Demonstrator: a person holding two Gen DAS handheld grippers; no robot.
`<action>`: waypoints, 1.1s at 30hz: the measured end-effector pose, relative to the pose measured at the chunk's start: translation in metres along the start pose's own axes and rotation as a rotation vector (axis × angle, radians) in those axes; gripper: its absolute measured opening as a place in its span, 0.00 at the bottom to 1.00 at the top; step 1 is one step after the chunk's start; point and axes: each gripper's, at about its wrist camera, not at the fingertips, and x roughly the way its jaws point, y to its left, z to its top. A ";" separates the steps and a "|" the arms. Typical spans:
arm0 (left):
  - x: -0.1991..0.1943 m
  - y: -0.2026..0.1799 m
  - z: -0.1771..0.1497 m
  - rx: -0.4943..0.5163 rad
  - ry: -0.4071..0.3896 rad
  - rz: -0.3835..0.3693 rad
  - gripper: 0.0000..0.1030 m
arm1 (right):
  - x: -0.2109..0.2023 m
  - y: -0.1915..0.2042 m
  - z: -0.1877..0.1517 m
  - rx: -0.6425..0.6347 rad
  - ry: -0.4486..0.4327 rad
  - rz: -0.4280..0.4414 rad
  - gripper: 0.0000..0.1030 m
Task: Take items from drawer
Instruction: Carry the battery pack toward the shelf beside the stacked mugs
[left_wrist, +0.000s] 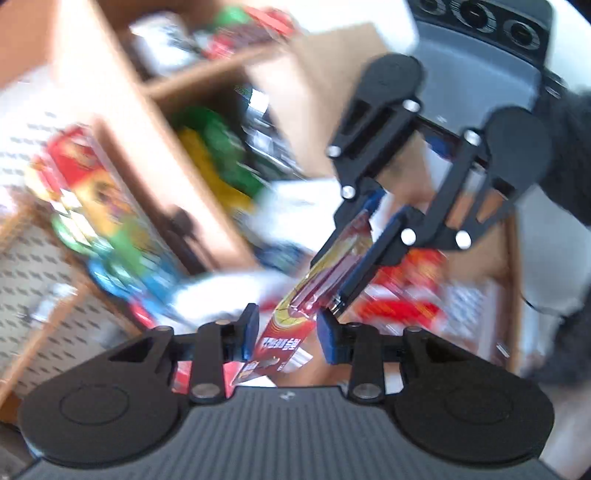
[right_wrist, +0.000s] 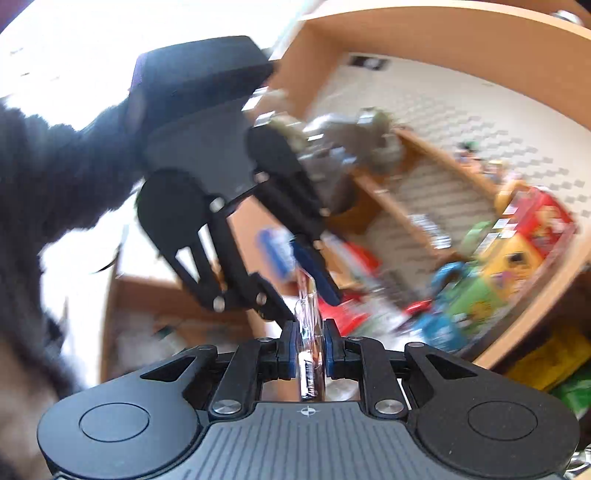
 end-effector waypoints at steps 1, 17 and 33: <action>0.023 0.011 -0.009 -0.019 -0.001 0.022 0.37 | 0.006 -0.009 0.007 0.033 0.001 -0.023 0.14; 0.159 0.119 -0.043 -0.199 0.167 0.082 0.44 | 0.119 -0.102 0.010 0.277 0.112 -0.130 0.18; 0.071 0.125 -0.008 -0.177 0.183 0.152 0.69 | 0.115 -0.098 -0.001 0.293 0.115 -0.155 0.29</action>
